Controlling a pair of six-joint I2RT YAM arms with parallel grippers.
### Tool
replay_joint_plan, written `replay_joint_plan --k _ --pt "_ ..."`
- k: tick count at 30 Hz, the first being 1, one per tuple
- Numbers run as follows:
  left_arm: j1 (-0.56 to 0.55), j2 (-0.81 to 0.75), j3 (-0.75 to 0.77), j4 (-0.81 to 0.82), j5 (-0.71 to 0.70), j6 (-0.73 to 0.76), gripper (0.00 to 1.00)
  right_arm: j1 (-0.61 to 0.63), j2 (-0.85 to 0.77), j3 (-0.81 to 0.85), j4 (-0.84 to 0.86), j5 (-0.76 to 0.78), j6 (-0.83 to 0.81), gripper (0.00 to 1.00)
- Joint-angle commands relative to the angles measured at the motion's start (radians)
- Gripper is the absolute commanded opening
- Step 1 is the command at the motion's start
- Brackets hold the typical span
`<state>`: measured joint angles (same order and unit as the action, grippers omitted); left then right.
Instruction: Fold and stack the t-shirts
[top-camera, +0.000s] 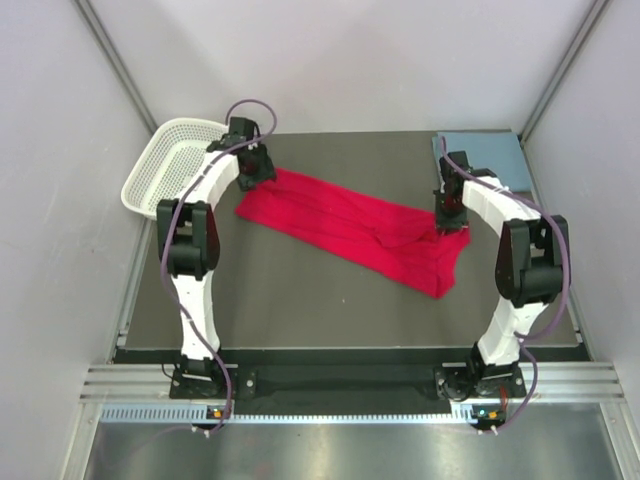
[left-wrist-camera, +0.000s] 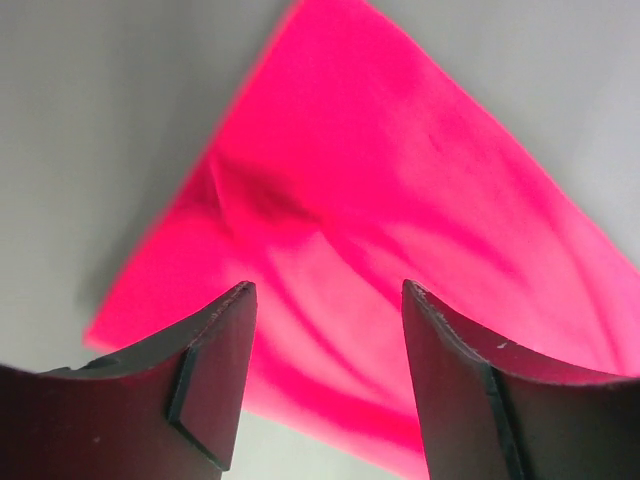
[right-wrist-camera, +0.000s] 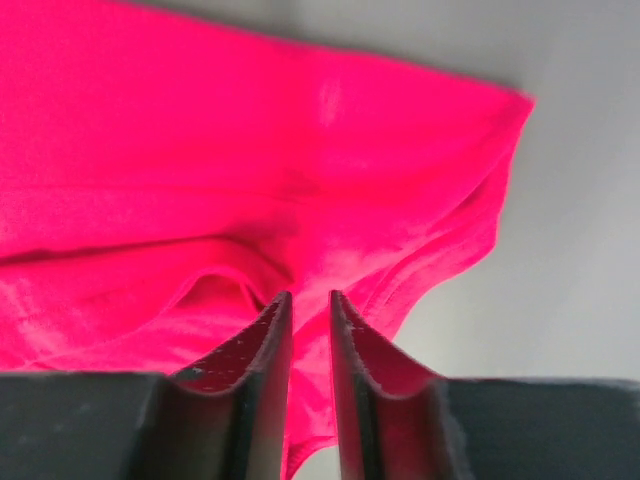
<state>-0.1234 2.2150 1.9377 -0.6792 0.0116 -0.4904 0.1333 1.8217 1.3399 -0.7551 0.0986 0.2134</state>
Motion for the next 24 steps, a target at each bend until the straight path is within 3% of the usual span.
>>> replay_joint_plan --k 1,7,11,15,20,24 --pt "-0.022 -0.19 -0.118 0.078 -0.035 0.056 0.64 -0.023 0.037 0.1 -0.036 0.055 -0.014 0.24" --pt "-0.041 -0.298 -0.341 0.119 0.154 0.067 0.59 -0.02 -0.097 0.075 -0.062 0.029 -0.023 0.48" --pt "-0.045 -0.272 -0.384 0.135 0.252 0.072 0.59 -0.02 -0.191 -0.033 -0.055 -0.127 -0.005 0.58" --pt "-0.045 -0.183 -0.275 0.06 0.301 0.075 0.55 -0.02 -0.298 -0.238 0.011 -0.325 0.003 0.57" --pt "-0.047 -0.178 -0.273 0.076 0.304 0.049 0.55 -0.023 -0.4 -0.37 0.042 -0.327 0.007 0.58" --pt "-0.045 -0.137 -0.275 0.07 0.315 0.038 0.54 -0.024 -0.391 -0.418 0.069 -0.373 -0.019 0.59"
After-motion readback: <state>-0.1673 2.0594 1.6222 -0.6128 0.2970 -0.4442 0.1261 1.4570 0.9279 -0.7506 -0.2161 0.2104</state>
